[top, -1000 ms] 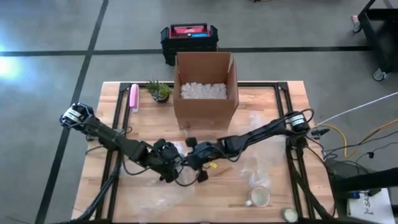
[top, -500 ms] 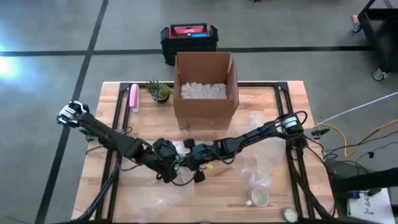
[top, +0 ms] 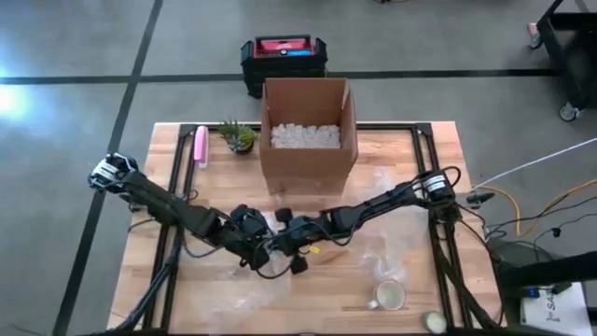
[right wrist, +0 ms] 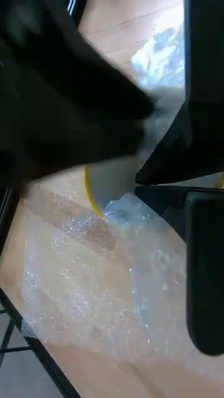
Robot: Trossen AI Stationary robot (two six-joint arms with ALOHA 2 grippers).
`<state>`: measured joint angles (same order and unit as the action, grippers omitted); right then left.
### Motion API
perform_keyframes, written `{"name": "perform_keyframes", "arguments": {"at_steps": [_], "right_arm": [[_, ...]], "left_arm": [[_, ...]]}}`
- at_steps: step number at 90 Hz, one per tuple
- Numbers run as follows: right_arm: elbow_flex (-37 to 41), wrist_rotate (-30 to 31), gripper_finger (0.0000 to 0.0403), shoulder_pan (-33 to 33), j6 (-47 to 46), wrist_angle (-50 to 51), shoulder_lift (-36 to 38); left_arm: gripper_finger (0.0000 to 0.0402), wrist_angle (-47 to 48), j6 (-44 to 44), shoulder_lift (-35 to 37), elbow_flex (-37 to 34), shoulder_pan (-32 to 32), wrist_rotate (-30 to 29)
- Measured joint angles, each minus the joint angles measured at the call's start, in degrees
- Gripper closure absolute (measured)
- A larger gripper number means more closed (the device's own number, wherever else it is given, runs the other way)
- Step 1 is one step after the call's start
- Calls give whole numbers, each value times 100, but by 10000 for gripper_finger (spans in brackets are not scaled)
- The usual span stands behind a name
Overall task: Wrap mug
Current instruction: Wrap the orange mug with the bubble wrap
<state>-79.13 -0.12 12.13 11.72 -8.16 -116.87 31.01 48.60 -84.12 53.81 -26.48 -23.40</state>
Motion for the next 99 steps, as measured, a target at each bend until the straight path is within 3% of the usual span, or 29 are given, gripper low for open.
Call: {"name": "perform_keyframes", "arguments": {"at_steps": [20,29,63,88,99], "right_arm": [[-96,48,401,84,265,385,448],[-107,335,401,61,244,303,512],[-111,474,401,23,241,249,-97],[-105,453,401,23,237,298,-36],[-105,459,401,23,224,323,-36]], "left_arm": [[327,-110,-7,-250,-42,0,198],[327,-164,-17,-192,-49,0,208],[327,-118,-70,7,0,0,318],[327,570,-151,465,663,-75,479],[327,1239,107,460,1045,-245,914]]}}
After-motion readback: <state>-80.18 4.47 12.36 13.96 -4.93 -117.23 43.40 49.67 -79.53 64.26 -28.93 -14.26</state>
